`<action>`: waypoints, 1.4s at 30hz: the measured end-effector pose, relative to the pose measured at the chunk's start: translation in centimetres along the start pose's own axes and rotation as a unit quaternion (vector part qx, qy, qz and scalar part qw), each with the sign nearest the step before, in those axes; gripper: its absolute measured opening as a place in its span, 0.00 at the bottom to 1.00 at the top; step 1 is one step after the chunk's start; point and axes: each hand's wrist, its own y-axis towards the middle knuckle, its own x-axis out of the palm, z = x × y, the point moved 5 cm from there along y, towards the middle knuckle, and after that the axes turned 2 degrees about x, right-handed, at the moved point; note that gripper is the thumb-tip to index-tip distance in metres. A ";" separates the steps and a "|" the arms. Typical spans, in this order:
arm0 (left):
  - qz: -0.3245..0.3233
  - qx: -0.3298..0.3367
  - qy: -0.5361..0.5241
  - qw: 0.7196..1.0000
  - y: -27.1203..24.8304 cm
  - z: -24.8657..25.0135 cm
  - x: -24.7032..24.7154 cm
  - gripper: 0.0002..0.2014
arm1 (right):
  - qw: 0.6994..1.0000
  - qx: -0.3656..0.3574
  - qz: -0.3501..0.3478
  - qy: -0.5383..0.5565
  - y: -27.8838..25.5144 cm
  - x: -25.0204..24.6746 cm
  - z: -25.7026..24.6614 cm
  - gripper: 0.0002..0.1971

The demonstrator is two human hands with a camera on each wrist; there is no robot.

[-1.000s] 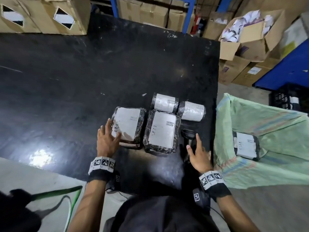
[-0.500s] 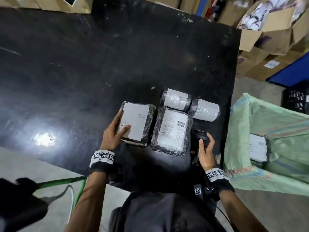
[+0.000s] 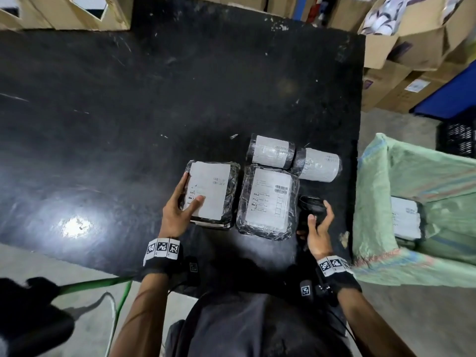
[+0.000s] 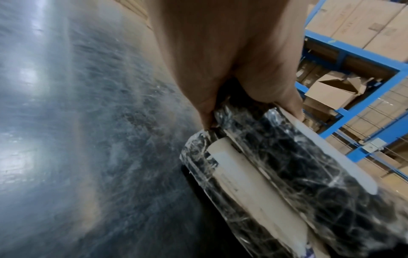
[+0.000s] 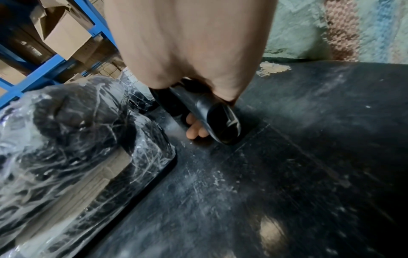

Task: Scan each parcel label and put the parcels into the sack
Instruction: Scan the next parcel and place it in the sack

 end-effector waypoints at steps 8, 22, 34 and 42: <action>0.034 0.093 0.118 0.988 -0.7 2.0 0.7 0.35 | 1.000 -0.030 -0.005 0.003 -0.3 0.3 -0.5 0.29; 0.002 0.025 0.058 0.998 -0.5 1.5 0.4 0.34 | 0.998 -0.030 -0.044 -0.041 0.0 -0.8 0.1 0.28; 0.034 0.141 0.009 0.989 -0.6 8.0 1.3 0.33 | 0.993 -0.113 -0.028 0.035 -3.1 -4.1 -9.0 0.26; 0.022 0.199 -0.063 0.978 2.1 15.0 6.0 0.34 | 0.971 -0.210 -0.027 0.111 -5.6 -6.7 -18.7 0.26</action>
